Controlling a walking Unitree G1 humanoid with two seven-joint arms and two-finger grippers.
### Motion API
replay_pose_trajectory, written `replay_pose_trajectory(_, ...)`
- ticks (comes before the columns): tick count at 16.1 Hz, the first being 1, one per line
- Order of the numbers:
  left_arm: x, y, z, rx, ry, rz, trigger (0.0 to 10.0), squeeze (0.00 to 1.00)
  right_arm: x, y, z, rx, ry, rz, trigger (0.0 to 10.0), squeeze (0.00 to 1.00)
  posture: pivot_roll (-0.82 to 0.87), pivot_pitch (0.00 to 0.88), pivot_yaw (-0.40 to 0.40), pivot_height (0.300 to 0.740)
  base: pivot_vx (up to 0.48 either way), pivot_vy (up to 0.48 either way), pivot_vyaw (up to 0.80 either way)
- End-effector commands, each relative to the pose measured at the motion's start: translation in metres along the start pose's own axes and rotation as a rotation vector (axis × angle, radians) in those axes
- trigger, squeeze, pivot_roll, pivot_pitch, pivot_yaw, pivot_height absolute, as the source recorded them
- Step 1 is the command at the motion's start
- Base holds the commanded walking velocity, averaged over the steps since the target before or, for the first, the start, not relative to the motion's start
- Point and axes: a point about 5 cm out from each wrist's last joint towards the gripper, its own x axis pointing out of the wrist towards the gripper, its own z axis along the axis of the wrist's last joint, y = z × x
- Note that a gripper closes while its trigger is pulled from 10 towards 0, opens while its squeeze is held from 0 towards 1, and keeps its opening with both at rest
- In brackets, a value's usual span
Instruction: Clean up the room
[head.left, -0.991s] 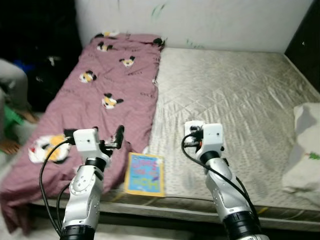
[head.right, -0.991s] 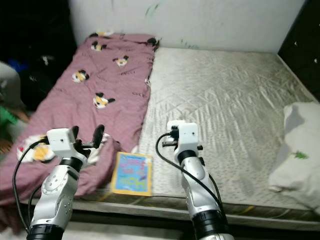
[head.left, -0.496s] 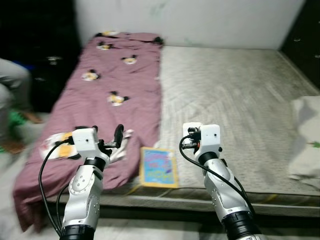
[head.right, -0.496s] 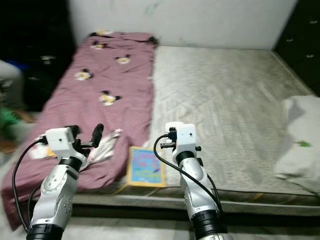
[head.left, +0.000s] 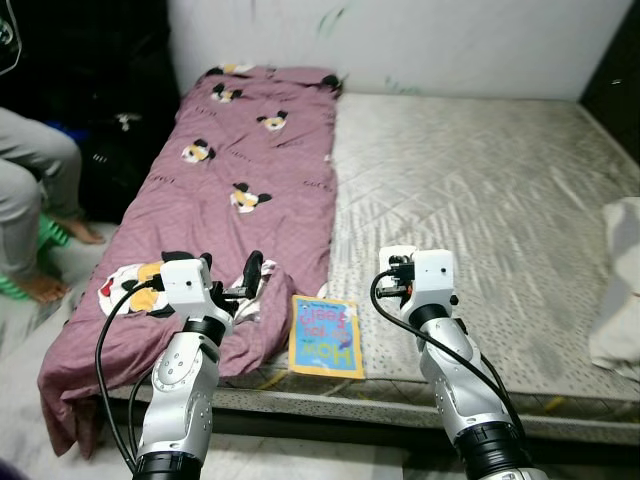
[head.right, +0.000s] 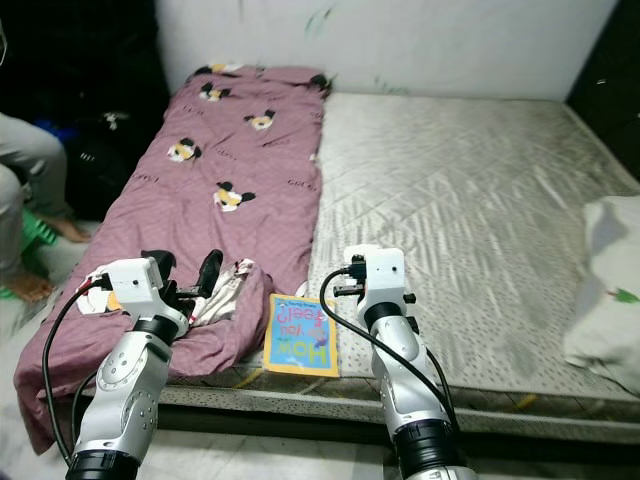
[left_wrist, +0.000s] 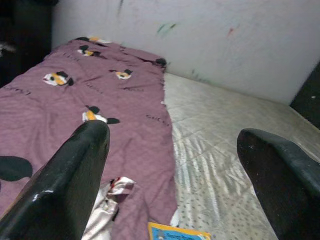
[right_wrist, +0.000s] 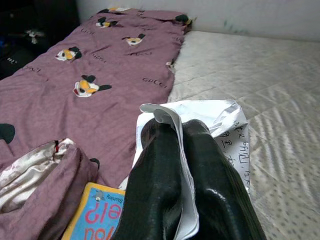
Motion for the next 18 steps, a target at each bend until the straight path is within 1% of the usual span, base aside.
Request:
replay_pose_trajectory(1, 0.0009, -0.0001, 0.0034, 0.006, -0.012, -0.004, 10.0, 0.00, 0.0011, 0.0013, 0.0006, 0.000, 0.001, 0.003, 10.0, 0.00, -0.02, 0.072, 0.015, 0.740, 0.326, 0.000, 0.00)
replay_pose_trajectory(5, 0.0008, 0.0002, 0.0026, 0.008, -0.003, -0.003, 10.0, 0.00, 0.0007, 0.0010, 0.0009, 0.000, -0.002, 0.000, 10.0, 0.00, -0.03, 0.074, 0.017, 0.740, 0.311, 0.000, 0.00)
replay_pose_trajectory(7, 0.0014, 0.0006, -0.0002, 0.003, 0.017, 0.008, 10.0, 0.00, 0.0005, 0.0002, 0.0004, 0.001, 0.000, -0.004, 10.0, 0.00, -0.03, 0.074, 0.016, 0.740, 0.000, 0.000, 0.00)
replay_pose_trajectory(11, 0.0010, 0.0029, -0.0014, 0.001, 0.023, 0.027, 10.0, 0.00, 0.0004, -0.0004, -0.0007, 0.002, 0.004, -0.004, 10.0, 0.00, -0.02, 0.070, 0.014, 0.740, 0.000, 0.000, 0.00)
replay_pose_trajectory(14, 0.0010, 0.0032, -0.0023, -0.006, 0.029, 0.031, 10.0, 0.00, 0.0009, -0.0010, -0.0027, 0.006, 0.021, -0.008, 10.0, 0.00, -0.02, 0.064, 0.013, 0.740, 0.000, 0.000, -0.56)
replay_pose_trajectory(16, 0.0008, 0.0026, -0.0029, -0.006, 0.033, 0.028, 10.0, 0.00, 0.0007, -0.0014, -0.0033, 0.002, 0.022, -0.006, 10.0, 0.00, -0.02, 0.063, 0.014, 0.740, 0.000, 0.480, -0.80)
replay_pose_trajectory(18, 0.0005, 0.0023, -0.0031, -0.008, 0.032, 0.025, 10.0, 0.00, 0.0004, -0.0009, -0.0036, 0.000, 0.020, -0.001, 10.0, 0.00, -0.02, 0.061, 0.015, 0.740, 0.000, 0.480, 0.00)
